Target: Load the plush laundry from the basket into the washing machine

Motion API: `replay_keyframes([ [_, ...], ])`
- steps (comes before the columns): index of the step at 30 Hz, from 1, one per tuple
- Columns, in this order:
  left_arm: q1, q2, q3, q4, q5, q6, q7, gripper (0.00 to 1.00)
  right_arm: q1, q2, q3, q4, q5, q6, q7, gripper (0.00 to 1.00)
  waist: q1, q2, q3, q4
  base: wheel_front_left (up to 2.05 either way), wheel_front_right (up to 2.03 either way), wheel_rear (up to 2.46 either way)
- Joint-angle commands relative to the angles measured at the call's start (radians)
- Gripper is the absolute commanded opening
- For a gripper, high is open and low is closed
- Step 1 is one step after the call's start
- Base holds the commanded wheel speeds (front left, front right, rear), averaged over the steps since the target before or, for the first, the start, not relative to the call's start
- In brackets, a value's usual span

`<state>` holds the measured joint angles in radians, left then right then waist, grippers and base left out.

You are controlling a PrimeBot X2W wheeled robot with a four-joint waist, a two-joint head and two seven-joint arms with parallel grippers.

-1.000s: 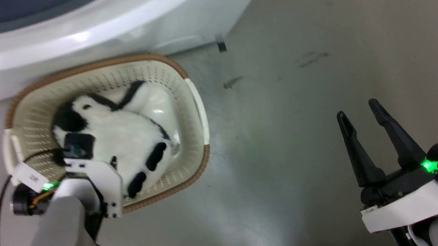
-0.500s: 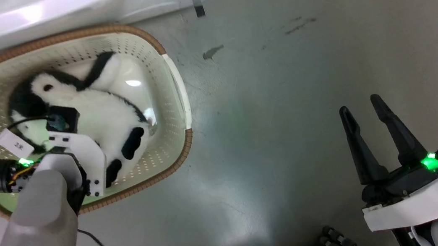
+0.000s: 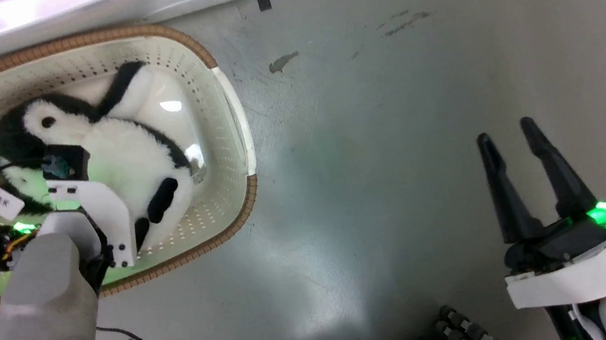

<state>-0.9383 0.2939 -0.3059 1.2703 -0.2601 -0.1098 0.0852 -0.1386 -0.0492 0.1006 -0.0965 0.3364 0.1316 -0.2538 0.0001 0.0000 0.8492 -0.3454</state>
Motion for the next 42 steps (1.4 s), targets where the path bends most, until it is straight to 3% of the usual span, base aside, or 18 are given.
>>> replay_keyframes([
  [1, -0.002, -0.005, -0.001, 0.016, -0.004, -0.003, -0.007, 0.00, -0.016, -0.001, -0.009, 0.005, 0.005, -0.001, -0.008, 1.00, -0.0001, 0.0000, -0.020, 0.011, 0.00, 0.00, 0.00],
  [17, 0.188, -0.099, -0.009, -0.008, -0.061, -0.017, -0.307, 0.00, 0.042, -0.001, -0.034, 0.063, -0.086, -0.001, -0.008, 1.00, -0.0001, 0.0000, -0.376, 0.126, 0.00, 0.00, 0.00],
  [23, 0.300, -0.147, 0.000, -0.088, -0.120, -0.020, -0.345, 0.00, 0.076, -0.001, -0.038, 0.080, -0.113, -0.001, -0.008, 1.00, -0.0001, 0.0000, -0.509, 0.168, 0.00, 0.00, 0.00],
  [33, 0.515, -0.131, 0.074, -0.492, -0.127, -0.019, -0.347, 0.00, 0.138, -0.001, -0.054, 0.088, -0.127, -0.001, -0.008, 1.00, -0.0001, 0.0000, -0.621, 0.209, 0.00, 0.00, 0.00],
  [42, 0.597, -0.138, 0.201, -0.904, -0.042, 0.008, -0.347, 0.00, 0.126, -0.001, -0.060, 0.071, -0.125, -0.001, -0.008, 1.00, -0.0001, 0.0000, -0.597, 0.203, 0.00, 0.00, 0.00],
])
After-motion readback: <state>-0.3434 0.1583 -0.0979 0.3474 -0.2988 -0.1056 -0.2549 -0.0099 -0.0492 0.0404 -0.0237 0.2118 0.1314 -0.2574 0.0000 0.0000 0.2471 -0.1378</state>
